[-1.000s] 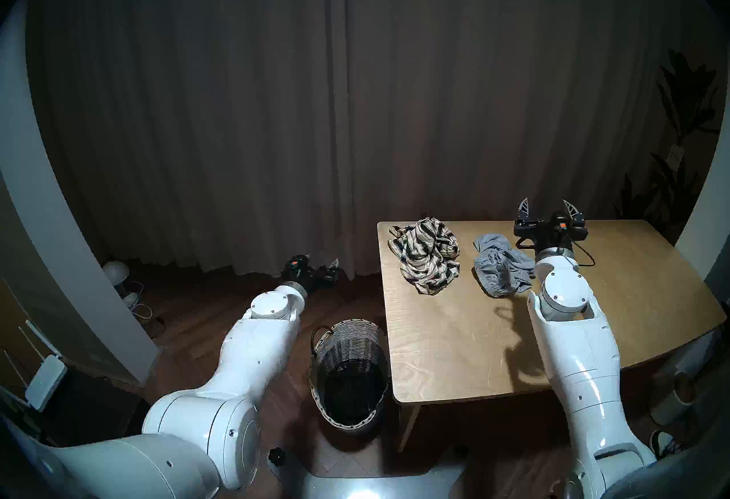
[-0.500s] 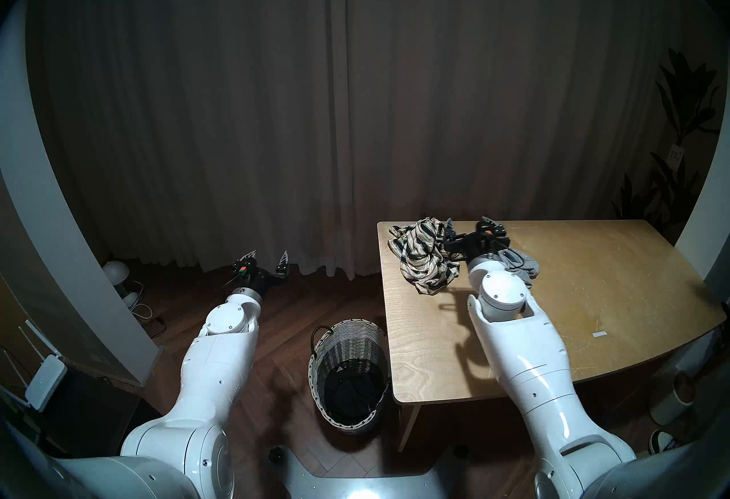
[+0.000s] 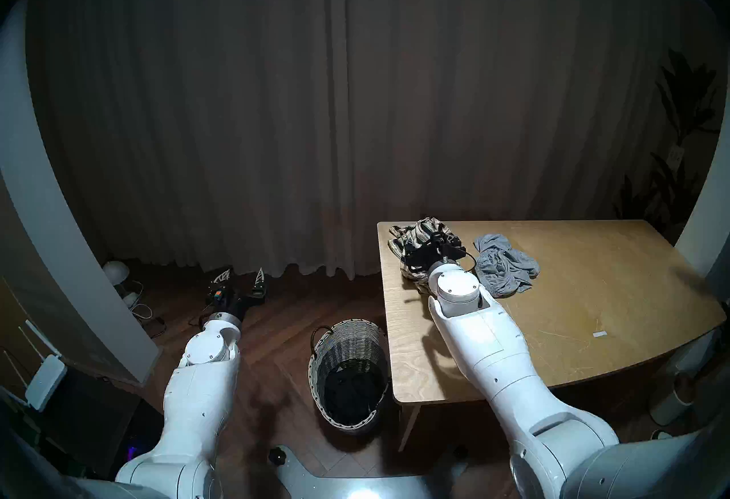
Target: Toss clothes into the laundry hamper
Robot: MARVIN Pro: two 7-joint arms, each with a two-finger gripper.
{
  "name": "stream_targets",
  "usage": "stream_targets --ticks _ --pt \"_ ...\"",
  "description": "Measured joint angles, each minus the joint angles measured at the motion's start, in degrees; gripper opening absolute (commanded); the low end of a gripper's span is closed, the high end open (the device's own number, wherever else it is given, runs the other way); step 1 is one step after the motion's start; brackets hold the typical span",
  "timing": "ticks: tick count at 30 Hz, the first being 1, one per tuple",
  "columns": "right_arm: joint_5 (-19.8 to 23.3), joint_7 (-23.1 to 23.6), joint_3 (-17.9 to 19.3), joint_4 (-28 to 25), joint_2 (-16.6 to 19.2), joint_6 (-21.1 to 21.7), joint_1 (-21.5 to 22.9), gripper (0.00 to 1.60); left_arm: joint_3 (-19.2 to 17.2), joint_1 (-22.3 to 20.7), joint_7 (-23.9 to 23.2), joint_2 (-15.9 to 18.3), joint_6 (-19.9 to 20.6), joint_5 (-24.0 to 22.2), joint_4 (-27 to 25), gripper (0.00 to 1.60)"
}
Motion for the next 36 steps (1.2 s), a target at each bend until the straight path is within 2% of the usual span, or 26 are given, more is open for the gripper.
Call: stream_targets --ticks 8,21,25,36 --pt "-1.6 -2.3 -0.7 8.9 -1.1 2.0 5.1 1.60 -1.6 4.5 0.6 -0.1 -1.3 -1.3 -5.5 1.60" --pt "-3.7 -5.2 -2.1 19.9 -2.2 2.3 10.0 1.60 -2.3 10.3 0.3 -1.7 -2.4 -2.6 -13.4 1.60" --pt "-4.0 -6.5 -1.6 19.9 -2.0 1.1 10.9 1.60 -2.6 12.2 -0.1 -2.2 -2.8 -3.1 -16.3 1.60" --pt "-4.1 -12.4 3.8 12.1 2.3 -4.2 12.5 1.60 -2.5 15.7 -1.0 -3.6 -2.8 -4.0 -20.6 1.60"
